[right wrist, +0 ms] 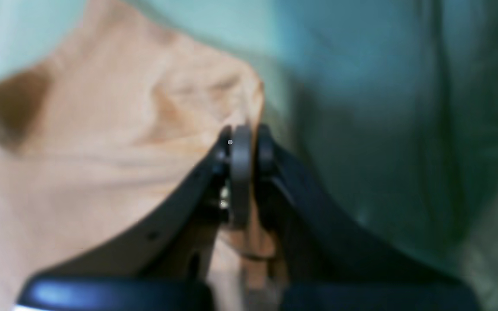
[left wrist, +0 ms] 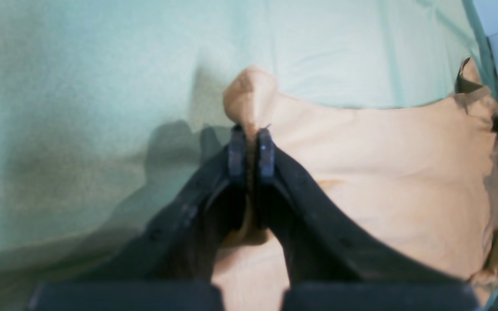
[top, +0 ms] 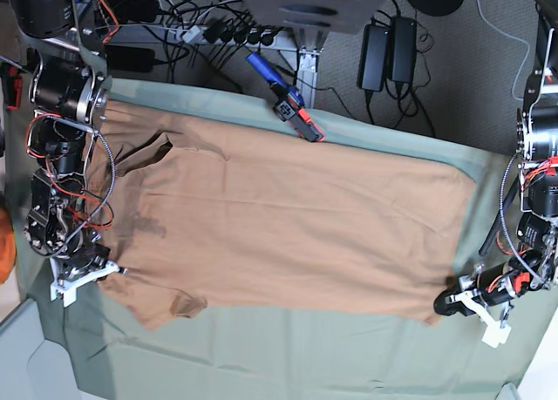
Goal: Fold the T-shirt properly
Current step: 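Lift the hem with both grippers and fold it toward the collar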
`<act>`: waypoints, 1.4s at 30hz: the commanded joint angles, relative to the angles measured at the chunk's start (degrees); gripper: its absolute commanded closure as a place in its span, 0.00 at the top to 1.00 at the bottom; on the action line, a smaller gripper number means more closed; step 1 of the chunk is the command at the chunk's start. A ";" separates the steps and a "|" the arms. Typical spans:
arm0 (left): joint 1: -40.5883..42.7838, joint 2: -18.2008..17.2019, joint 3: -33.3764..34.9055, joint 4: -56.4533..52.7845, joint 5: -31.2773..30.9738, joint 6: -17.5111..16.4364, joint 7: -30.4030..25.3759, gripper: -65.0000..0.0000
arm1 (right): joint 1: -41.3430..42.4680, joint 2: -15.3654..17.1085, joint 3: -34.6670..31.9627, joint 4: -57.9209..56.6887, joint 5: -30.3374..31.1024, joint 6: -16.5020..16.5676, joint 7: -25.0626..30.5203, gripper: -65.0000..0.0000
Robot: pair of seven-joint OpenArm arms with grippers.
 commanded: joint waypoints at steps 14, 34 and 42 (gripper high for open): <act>4.66 -3.85 -0.17 7.85 -7.52 -1.48 3.91 0.00 | -13.99 4.20 0.26 21.00 1.29 4.44 0.59 0.00; 5.51 -3.76 -0.17 9.49 -7.41 -1.48 4.74 0.00 | -13.55 3.93 5.40 24.52 4.59 4.26 0.59 0.66; 6.12 -3.78 -0.17 9.51 -7.30 -1.48 5.55 0.00 | -4.79 1.75 5.42 20.85 2.40 4.28 0.42 0.66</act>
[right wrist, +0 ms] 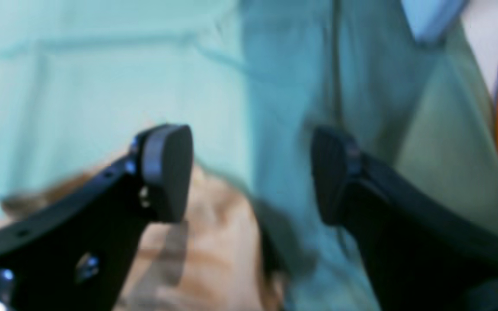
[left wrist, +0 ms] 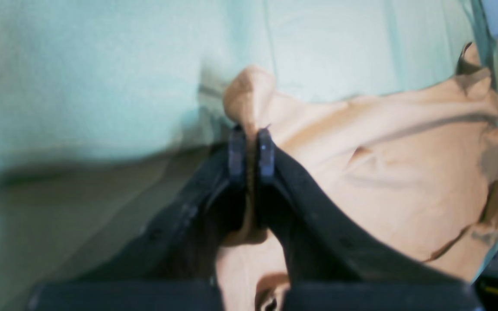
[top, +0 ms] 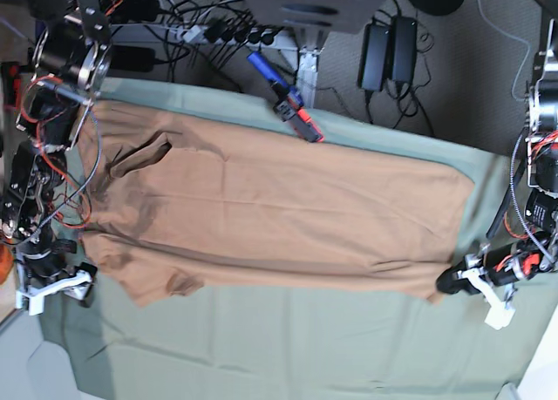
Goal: Fold the T-shirt properly
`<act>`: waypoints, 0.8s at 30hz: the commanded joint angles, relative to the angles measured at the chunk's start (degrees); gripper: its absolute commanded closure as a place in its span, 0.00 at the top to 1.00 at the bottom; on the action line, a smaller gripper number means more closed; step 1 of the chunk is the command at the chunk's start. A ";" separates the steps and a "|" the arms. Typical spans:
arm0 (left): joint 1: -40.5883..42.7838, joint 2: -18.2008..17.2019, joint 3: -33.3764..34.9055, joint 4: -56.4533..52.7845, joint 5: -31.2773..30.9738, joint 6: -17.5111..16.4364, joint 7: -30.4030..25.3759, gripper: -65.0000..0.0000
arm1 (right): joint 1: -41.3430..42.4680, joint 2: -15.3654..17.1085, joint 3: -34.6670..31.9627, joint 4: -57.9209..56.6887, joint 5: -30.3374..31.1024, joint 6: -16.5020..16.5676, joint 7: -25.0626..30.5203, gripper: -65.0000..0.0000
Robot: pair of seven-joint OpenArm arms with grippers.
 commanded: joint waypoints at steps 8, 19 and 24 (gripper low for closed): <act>-1.38 -1.09 -0.28 0.92 -1.27 -1.15 -0.57 0.00 | 11.15 -3.91 -3.17 -16.55 -7.50 3.50 4.79 0.66; -1.38 -1.09 -0.28 0.92 -3.28 -1.15 -0.57 0.00 | 10.99 -4.13 -17.75 -19.58 -9.46 3.48 5.01 0.66; -1.38 -1.09 -0.28 0.92 -3.28 -1.15 -0.59 0.00 | 10.64 -4.11 -18.62 -19.58 -9.49 3.48 5.01 0.59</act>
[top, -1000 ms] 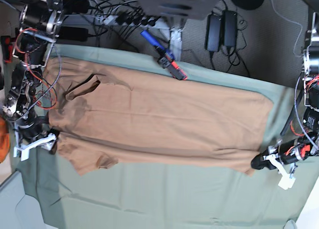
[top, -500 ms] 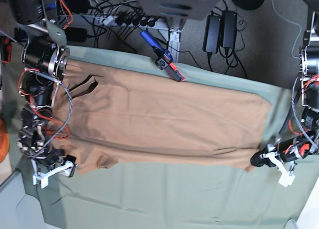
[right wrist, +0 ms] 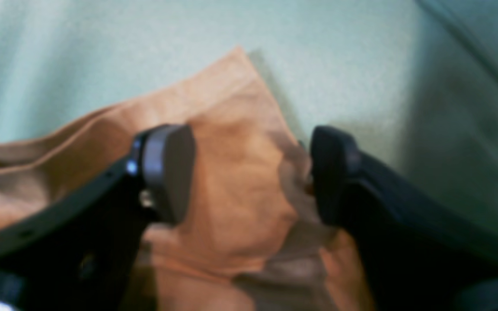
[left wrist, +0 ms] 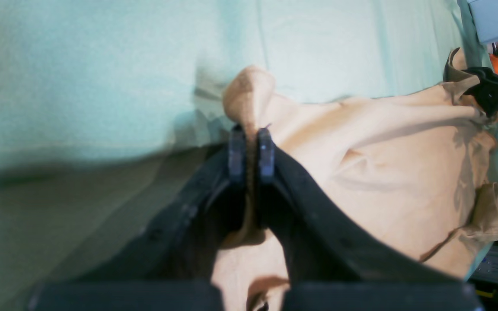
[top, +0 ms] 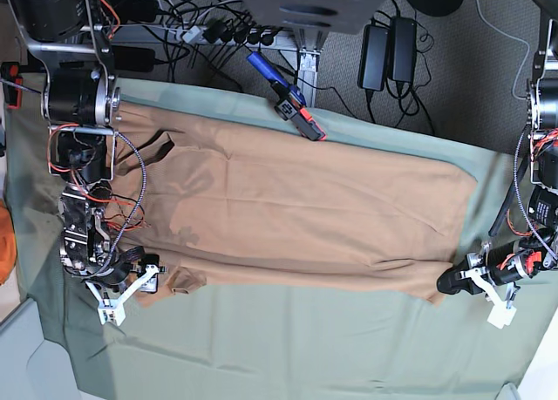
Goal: Fold the T-shirt properly
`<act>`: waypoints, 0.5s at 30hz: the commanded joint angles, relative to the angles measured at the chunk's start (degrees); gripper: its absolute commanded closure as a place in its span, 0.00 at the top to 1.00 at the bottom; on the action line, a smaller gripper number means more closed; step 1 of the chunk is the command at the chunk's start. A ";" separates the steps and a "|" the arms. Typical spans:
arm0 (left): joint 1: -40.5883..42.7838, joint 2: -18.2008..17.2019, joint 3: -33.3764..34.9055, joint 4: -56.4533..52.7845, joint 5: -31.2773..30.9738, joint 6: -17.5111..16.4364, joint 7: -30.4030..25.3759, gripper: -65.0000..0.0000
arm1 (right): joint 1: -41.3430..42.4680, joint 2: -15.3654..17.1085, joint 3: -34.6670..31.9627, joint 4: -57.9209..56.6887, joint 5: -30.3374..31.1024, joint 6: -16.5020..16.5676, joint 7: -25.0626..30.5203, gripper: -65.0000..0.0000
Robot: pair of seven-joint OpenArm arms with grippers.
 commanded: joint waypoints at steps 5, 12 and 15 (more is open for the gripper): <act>-1.60 -1.07 -0.28 0.87 -1.22 -1.15 -0.63 0.00 | 1.31 0.59 0.07 0.94 0.22 3.45 0.70 0.12; -1.90 -1.11 -0.28 0.87 -1.25 -1.15 -0.63 0.00 | 1.22 0.61 0.07 1.73 0.20 3.43 0.87 0.00; -1.88 -1.14 -0.28 0.96 -1.95 -1.15 -0.61 0.00 | 0.98 0.87 0.07 3.43 0.22 3.45 0.61 0.00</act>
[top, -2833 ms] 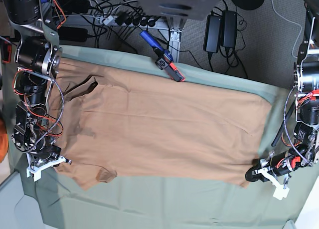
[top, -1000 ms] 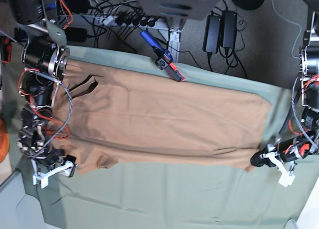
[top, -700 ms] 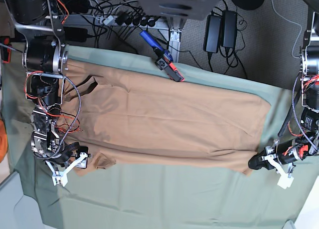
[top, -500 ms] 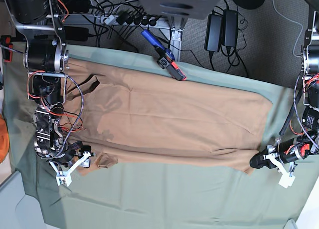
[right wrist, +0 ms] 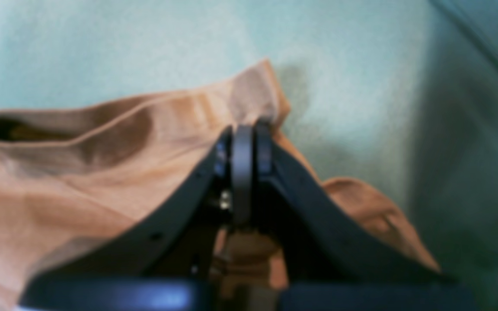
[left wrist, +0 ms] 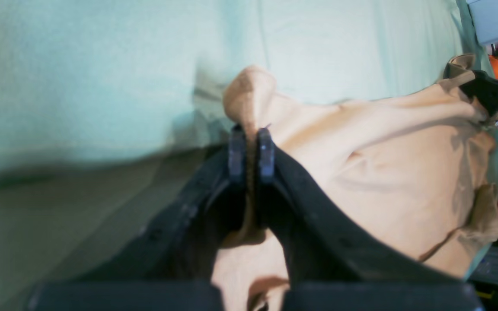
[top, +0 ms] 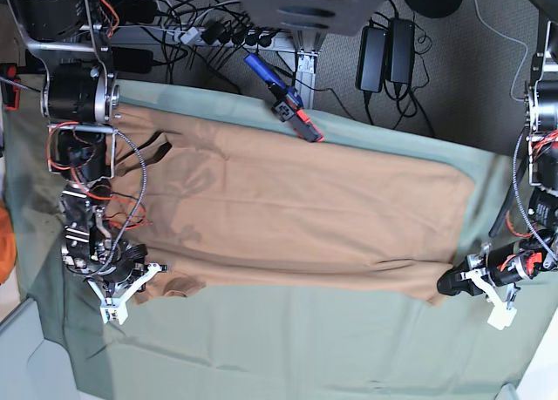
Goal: Fold the T-shirt properly
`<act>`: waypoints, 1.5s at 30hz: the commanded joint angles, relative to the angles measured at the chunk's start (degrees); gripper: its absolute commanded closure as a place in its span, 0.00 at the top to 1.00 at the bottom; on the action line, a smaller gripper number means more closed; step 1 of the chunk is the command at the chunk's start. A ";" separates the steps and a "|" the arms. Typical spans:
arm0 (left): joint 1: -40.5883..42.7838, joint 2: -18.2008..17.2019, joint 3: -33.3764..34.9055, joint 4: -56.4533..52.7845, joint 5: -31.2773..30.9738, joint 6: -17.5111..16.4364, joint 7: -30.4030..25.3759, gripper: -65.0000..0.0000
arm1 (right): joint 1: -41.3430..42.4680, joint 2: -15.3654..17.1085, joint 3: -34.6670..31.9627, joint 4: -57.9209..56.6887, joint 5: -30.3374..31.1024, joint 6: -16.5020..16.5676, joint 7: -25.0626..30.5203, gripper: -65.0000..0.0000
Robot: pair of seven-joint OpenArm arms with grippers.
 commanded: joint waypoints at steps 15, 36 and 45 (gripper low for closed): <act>-1.53 -1.29 -0.28 1.03 -4.46 -1.15 2.01 0.00 | -13.75 7.26 0.94 28.41 3.15 3.43 -1.99 0.00; 0.28 -4.13 -0.28 1.05 -17.18 -1.15 12.24 0.01 | -30.84 7.39 11.52 43.45 8.28 3.43 -5.01 0.00; 1.55 -4.46 -0.28 1.05 -17.92 -1.15 13.09 0.05 | -34.32 7.39 13.40 45.57 8.28 3.43 -5.22 0.00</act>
